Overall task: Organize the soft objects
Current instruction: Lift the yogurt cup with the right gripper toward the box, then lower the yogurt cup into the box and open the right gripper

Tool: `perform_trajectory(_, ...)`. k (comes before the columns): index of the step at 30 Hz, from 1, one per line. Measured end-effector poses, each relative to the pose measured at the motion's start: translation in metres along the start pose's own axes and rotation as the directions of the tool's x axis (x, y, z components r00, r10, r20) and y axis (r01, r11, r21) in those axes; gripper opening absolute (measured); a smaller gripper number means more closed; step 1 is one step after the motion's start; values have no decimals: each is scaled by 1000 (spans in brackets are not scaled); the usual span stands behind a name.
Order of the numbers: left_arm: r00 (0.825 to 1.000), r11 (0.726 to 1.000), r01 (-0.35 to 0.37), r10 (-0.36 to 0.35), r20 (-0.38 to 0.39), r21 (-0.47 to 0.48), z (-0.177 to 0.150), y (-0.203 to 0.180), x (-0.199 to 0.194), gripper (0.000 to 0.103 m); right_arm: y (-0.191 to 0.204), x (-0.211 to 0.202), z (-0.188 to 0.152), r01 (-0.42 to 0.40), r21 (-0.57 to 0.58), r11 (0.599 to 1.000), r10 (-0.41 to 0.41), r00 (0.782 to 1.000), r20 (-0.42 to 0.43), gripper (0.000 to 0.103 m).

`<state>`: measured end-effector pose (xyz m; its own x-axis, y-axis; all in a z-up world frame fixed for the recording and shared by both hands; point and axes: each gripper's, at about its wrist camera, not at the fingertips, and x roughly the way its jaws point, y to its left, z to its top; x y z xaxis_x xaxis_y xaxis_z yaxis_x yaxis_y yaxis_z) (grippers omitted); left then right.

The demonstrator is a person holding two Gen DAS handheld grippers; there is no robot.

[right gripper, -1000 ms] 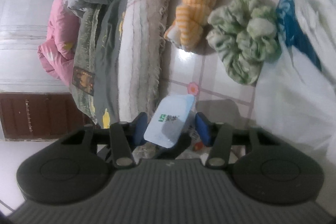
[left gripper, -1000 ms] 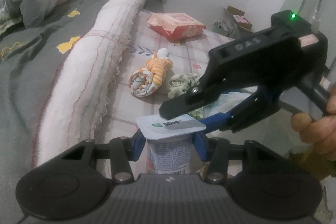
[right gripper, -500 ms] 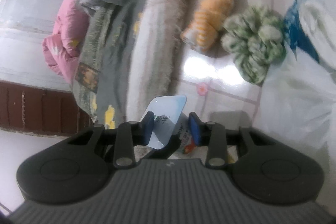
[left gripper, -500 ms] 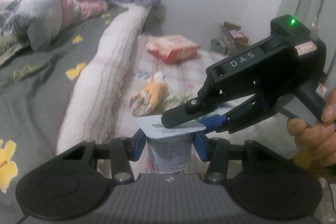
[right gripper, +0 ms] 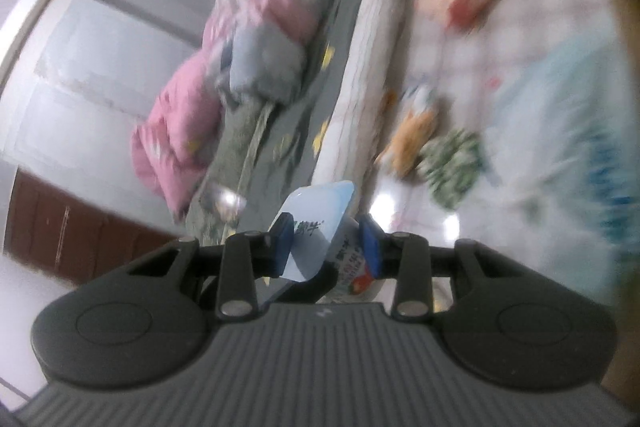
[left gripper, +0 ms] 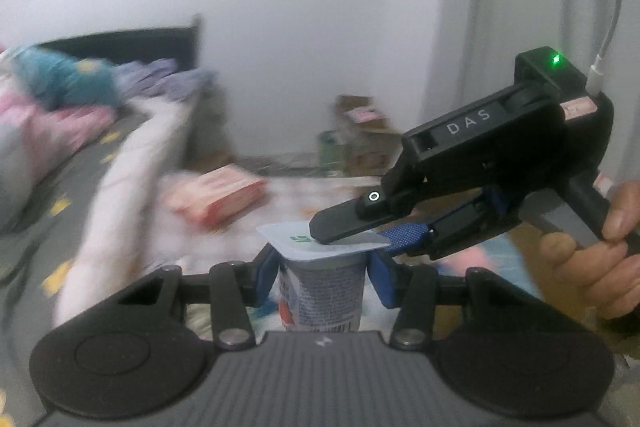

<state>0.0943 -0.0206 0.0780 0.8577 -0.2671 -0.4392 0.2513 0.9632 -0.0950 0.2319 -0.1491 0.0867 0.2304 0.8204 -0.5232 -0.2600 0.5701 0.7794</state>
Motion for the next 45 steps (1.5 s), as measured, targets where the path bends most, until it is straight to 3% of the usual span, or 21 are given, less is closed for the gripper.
perform_trajectory(5, 988, 987, 151, -149, -34, 58, 17, -62, 32, 50, -30, -89, -6, 56, 50, 997, -61, 990, 124, 36)
perform_trajectory(10, 955, 960, 270, -257, -148, 77, 13, -118, 74, 50, -78, -159, -23, 124, 138, 983, -149, 971, 189, 37)
perform_trajectory(16, 890, 942, 334, -304, -339, 32, -15, -147, 119, 50, -157, -177, -46, 144, 287, 947, -188, 973, 133, 37)
perform_trajectory(20, 842, 937, 349, -314, -438, -1, -28, -145, 139, 50, -202, -164, -54, 124, 359, 925, -157, 985, 65, 37)
perform_trajectory(22, 829, 938, 346, -316, -462, -23, -32, -143, 145, 50, -220, -154, -54, 113, 387, 915, -136, 990, 31, 38)
perform_trajectory(30, 847, 945, 326, -304, -436, -26, -29, -136, 127, 51, -255, -130, -54, 214, 382, 899, -199, 977, -79, 38)
perform_trajectory(37, 883, 954, 293, -296, -365, -65, -20, -110, 98, 55, -250, -133, -46, 229, 363, 903, -234, 972, -31, 38)
perform_trajectory(45, 931, 976, 191, -215, -295, -108, -23, -66, 60, 56, -257, -114, -36, 230, 348, 909, -232, 972, -37, 35)
